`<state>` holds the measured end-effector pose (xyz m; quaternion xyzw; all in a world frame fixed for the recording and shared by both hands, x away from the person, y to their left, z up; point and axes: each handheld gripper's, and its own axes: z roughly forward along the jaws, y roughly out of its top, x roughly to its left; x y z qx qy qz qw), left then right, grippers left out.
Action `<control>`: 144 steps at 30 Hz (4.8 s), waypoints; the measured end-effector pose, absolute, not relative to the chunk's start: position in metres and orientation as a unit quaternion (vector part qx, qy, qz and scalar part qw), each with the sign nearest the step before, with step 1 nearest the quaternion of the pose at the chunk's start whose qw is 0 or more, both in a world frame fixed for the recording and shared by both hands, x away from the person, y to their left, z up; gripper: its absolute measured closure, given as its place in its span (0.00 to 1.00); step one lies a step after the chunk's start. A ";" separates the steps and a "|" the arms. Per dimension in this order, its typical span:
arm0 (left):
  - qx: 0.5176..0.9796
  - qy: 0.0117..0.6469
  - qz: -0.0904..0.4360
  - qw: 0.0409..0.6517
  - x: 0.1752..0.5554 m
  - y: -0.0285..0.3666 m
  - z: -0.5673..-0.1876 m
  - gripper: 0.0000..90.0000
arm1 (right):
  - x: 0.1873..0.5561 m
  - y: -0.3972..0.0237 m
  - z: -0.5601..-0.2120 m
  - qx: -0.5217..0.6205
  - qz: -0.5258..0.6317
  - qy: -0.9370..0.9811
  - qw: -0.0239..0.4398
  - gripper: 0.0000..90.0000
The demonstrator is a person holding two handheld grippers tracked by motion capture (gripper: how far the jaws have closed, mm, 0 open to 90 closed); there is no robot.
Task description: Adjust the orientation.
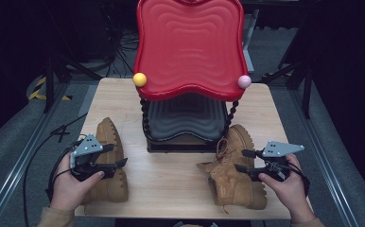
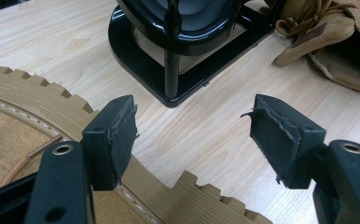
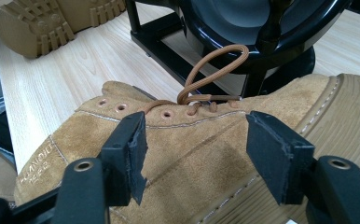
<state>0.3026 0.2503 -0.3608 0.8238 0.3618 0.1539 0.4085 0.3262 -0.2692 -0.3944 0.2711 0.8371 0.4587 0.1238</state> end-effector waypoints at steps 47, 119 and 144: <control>0.887 0.358 0.054 0.286 0.287 0.252 -0.371 0.99 | 0.330 -0.260 -0.390 0.242 0.468 0.841 0.121 0.43; 0.766 0.389 0.183 0.477 0.314 0.252 -0.329 0.46 | 0.300 -0.290 -0.398 0.274 0.447 0.841 0.134 0.42; 0.743 0.449 0.165 0.468 0.327 0.312 -0.350 0.36 | 0.302 -0.287 -0.399 0.273 0.449 0.840 0.133 0.42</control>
